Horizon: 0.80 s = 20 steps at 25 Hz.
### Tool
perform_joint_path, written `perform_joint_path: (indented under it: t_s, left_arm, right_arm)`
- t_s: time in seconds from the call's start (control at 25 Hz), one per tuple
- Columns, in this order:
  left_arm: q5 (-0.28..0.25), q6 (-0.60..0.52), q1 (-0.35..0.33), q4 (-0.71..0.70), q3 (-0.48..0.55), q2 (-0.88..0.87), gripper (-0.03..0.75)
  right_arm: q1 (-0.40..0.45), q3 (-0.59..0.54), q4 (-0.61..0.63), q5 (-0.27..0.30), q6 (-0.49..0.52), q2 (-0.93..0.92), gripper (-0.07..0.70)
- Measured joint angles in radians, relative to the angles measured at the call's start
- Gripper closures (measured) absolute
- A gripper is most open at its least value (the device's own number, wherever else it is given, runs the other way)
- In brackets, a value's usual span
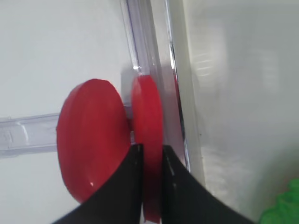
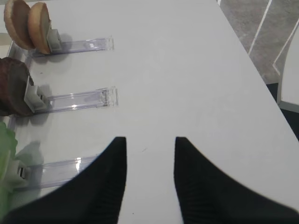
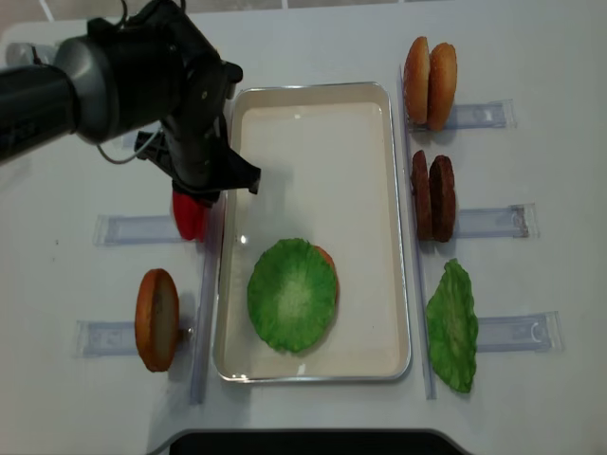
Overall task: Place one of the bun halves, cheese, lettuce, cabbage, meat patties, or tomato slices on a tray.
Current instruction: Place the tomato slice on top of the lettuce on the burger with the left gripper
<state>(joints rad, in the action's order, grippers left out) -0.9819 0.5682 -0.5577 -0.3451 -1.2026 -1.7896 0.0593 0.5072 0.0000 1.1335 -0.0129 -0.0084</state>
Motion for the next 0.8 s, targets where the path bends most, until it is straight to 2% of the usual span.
perform_joint_path:
  t_s: [0.24, 0.36, 0.8]
  left_arm:
    - [-0.075, -0.051, 0.000, 0.076, -0.135, 0.000, 0.658]
    - [-0.133, -0.059, 0.000, 0.086, -0.186, 0.001, 0.658]
    - [-0.230, -0.065, 0.000, 0.117, -0.196, 0.078, 0.659]
  right_arm:
    - [0.000, 0.000, 0.000, 0.000, 0.000, 0.000, 0.388]
    - [0.000, 0.000, 0.000, 0.000, 0.000, 0.000, 0.388]
    - [0.000, 0.000, 0.000, 0.000, 0.000, 0.000, 0.388]
